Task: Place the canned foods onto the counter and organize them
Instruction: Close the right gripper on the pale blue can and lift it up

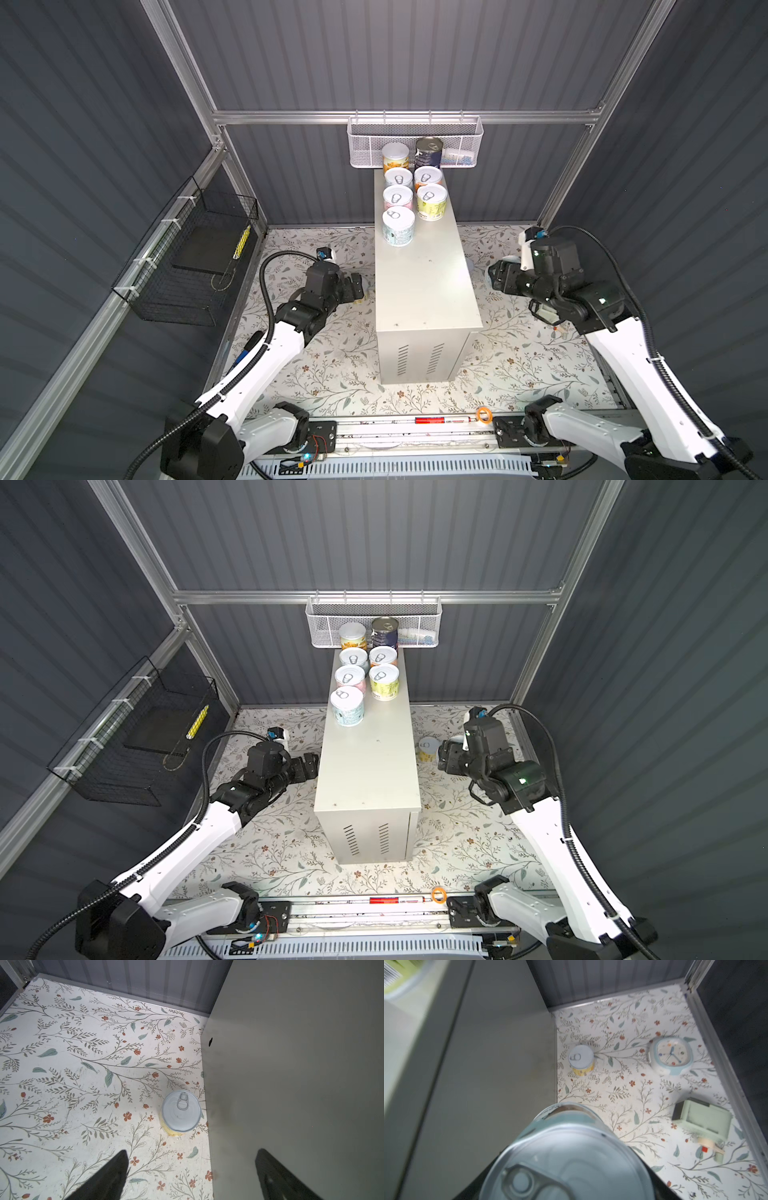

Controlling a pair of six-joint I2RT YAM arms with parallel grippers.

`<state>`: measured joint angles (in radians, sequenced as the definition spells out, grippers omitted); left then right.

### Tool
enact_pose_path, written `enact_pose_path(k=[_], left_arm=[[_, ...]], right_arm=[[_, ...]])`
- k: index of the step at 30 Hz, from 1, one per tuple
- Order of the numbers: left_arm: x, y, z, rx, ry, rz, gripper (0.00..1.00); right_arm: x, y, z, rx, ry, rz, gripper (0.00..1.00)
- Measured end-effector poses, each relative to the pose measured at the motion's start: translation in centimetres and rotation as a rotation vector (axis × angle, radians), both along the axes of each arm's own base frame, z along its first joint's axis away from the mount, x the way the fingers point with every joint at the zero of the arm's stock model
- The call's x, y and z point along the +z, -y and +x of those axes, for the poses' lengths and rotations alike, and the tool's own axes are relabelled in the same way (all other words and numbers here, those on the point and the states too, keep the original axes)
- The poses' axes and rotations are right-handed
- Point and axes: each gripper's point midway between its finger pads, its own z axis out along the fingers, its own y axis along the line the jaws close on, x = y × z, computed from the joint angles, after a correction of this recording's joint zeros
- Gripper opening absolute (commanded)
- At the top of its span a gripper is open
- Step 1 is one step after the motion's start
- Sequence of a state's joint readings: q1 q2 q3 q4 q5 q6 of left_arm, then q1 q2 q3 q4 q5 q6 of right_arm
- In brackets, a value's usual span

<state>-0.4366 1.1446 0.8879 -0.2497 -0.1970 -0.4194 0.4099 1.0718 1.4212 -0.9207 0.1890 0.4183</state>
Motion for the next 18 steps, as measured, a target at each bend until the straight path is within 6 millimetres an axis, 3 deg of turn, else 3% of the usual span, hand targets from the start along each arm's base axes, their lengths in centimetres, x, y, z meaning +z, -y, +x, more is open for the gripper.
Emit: enact_pose_path(k=[3,8,14,18], left_arm=[[0.0,-0.2,0.0,0.000,0.001,0.006,0.97],[0.2,-0.2,0.0,-0.013,-0.005,0.017,0.97],[0.6,-0.2,0.0,-0.014,-0.004,0.018,0.97],[0.5,-0.3,-0.2,-0.016,-0.012,0.020,0.96]], right_arm=[[3.1,-0.3,-0.4,0.012,0.055,-0.017,0.00],[7.7,-2.9,0.2,0.089,0.125,-0.034,0.00],[10.5,-7.1,1.4,0.207,0.137,-0.084,0.00],[10.7,-9.2,2.0,0.265,0.122,-0.114,0.00]])
